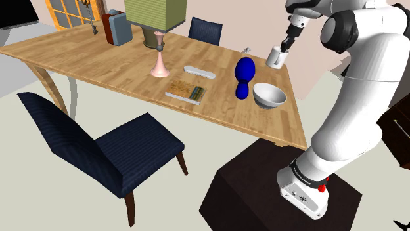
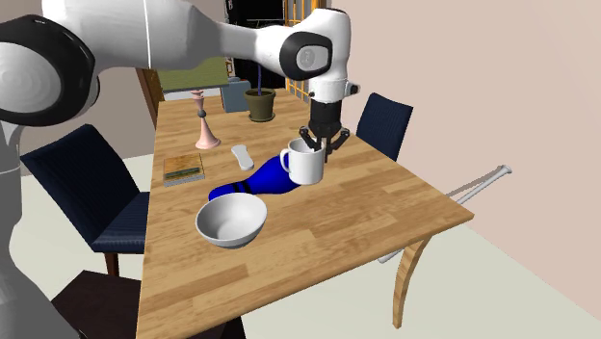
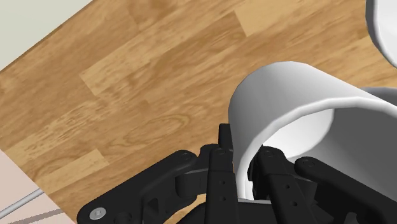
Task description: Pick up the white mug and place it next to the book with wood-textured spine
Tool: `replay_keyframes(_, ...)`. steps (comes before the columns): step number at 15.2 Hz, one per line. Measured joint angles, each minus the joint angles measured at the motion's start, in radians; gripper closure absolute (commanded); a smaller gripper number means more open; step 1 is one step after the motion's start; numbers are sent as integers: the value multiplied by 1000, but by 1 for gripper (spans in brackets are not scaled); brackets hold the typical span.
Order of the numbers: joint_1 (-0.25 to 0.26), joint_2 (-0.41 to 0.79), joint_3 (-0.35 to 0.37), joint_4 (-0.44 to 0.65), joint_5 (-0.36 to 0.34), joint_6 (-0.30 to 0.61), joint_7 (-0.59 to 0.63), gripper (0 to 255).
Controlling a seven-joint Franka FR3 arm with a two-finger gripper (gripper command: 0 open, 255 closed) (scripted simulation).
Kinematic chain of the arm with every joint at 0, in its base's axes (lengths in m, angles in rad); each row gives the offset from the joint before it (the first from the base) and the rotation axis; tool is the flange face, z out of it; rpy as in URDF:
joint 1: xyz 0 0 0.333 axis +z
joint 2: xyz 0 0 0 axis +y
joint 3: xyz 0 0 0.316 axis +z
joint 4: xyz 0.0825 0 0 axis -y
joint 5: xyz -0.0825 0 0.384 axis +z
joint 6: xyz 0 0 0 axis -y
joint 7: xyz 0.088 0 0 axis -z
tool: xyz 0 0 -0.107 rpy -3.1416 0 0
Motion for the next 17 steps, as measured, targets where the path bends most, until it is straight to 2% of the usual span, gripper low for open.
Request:
replay_keyframes(5,1,-2,0,57,-4,-57,16,255)
replay_keyframes(12,144,-110,29,-81,-66,-6,168,255)
replay_keyframes(17,227,-153,61,-126,-95,8,281,255)
